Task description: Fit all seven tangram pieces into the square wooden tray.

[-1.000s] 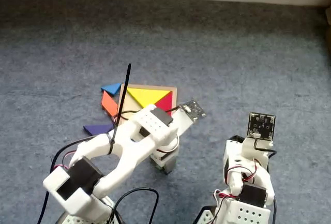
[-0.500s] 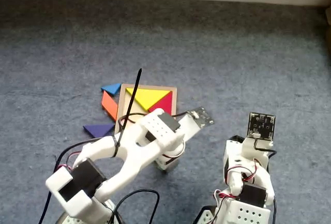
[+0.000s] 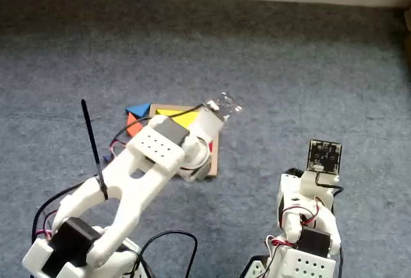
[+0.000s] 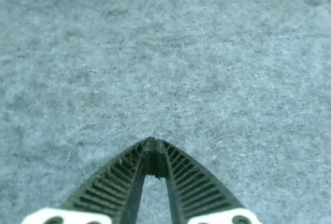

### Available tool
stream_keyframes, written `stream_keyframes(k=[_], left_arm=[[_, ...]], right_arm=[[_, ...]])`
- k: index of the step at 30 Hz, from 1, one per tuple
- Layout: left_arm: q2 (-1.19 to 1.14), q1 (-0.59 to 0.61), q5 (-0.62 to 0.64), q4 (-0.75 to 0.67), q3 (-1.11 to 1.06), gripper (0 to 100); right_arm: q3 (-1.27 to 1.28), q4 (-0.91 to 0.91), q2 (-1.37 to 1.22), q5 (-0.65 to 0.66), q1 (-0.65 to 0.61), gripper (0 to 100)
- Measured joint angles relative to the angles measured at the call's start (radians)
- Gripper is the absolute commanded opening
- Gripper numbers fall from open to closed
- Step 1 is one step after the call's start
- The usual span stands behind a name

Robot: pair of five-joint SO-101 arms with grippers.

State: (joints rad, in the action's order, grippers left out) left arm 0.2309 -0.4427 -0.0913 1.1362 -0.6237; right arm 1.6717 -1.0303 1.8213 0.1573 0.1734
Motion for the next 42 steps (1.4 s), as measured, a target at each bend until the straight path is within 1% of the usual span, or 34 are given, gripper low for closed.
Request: stream_keyframes(k=[4,10,13,18,25,35,38,42], left_arm=[[0.0,0.104,-0.025,-0.037,0.0,4],[0.0,0.173,-0.034,-0.083,0.0,4],[0.0,0.18,-0.043,-0.106,-0.005,9],[0.0,0.173,-0.121,-0.181,-0.086,15],[0.0,0.173,-0.132,-0.207,-0.101,21],[0.018,0.173,-0.132,-0.207,-0.101,21],[0.046,0.176,-0.071,-0.207,-0.084,21],[0.061,0.233,0.031,-0.207,0.005,21]], right_arm=[[0.0,0.0,0.0,0.0,0.0,0.6],[0.0,0.0,0.0,0.0,0.0,0.6],[0.0,0.0,0.0,0.0,0.0,0.6],[0.0,0.0,0.0,0.0,0.0,0.6],[0.0,0.0,0.0,0.0,0.0,0.6],[0.0,0.0,0.0,0.0,0.0,0.6],[0.0,0.0,0.0,0.0,0.0,0.6],[0.0,0.0,0.0,0.0,0.0,0.6]])
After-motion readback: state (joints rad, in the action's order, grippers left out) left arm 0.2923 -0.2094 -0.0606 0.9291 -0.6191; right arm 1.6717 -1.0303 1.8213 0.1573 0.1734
